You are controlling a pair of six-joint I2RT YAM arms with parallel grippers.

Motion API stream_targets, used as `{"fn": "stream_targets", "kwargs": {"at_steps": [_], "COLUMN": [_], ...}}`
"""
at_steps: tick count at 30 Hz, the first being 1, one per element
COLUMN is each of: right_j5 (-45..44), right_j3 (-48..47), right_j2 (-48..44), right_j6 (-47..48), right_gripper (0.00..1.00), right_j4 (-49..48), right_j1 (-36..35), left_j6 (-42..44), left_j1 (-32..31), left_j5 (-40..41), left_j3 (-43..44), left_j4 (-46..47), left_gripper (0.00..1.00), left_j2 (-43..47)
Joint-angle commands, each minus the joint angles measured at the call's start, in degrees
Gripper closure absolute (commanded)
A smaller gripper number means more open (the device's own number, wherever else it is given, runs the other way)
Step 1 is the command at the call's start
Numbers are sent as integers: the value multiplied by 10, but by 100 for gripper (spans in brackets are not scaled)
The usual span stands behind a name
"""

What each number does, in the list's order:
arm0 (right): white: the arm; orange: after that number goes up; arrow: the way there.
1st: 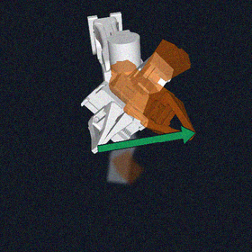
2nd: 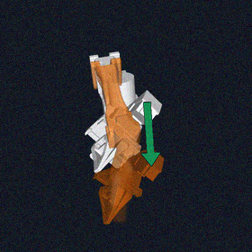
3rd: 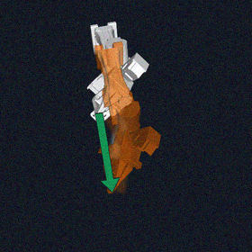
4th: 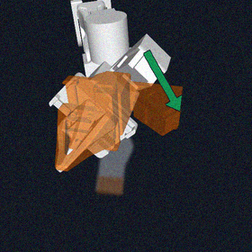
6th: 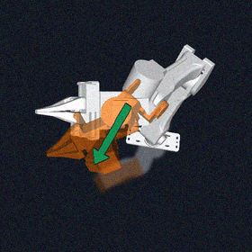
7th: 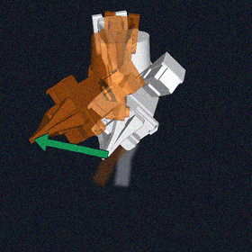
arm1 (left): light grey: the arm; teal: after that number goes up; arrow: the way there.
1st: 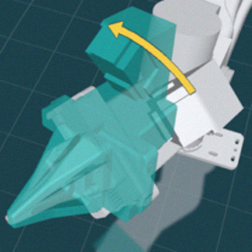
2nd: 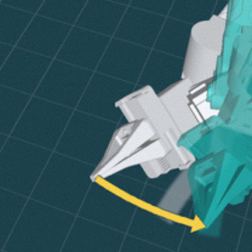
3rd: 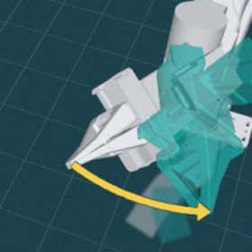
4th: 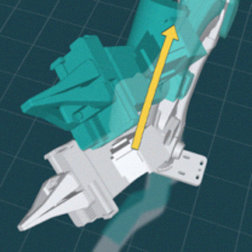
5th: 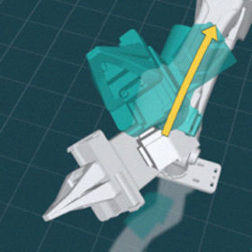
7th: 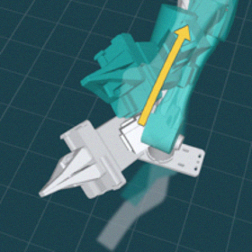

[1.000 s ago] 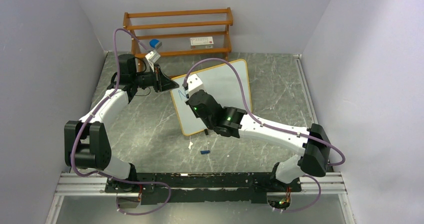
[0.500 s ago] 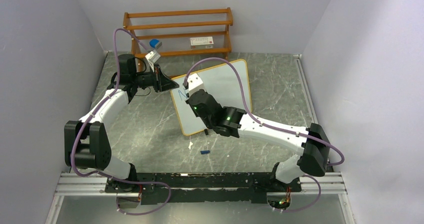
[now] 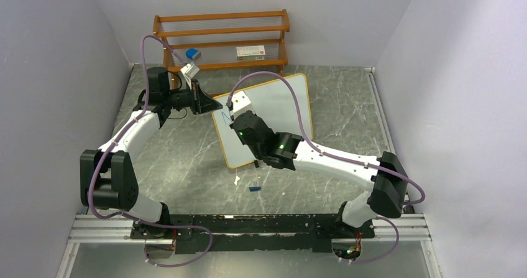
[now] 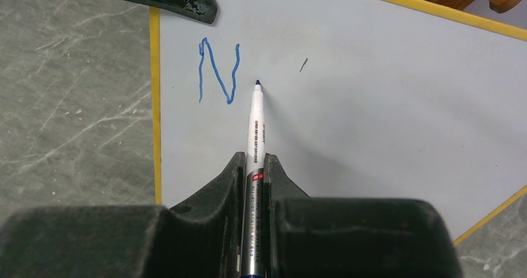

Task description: Write a sentence on the whiteboard

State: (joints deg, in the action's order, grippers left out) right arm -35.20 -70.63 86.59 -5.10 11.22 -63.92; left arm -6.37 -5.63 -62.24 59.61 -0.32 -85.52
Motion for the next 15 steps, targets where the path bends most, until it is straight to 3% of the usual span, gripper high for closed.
{"fn": "stream_targets", "kwargs": {"at_steps": [1,15], "right_j5": [-3,20], "right_j3": [-7,-10], "right_j2": [11,8], "right_j6": [1,-8], "right_gripper": [100,100], "right_j4": [-14,13], "right_j1": [5,5], "left_j6": [82,82], "left_j1": [-18,-18], "left_j5": [68,67], "left_j3": [-17,-17], "left_j4": [-56,-55], "left_gripper": [95,95], "left_j2": [-28,-27]}}
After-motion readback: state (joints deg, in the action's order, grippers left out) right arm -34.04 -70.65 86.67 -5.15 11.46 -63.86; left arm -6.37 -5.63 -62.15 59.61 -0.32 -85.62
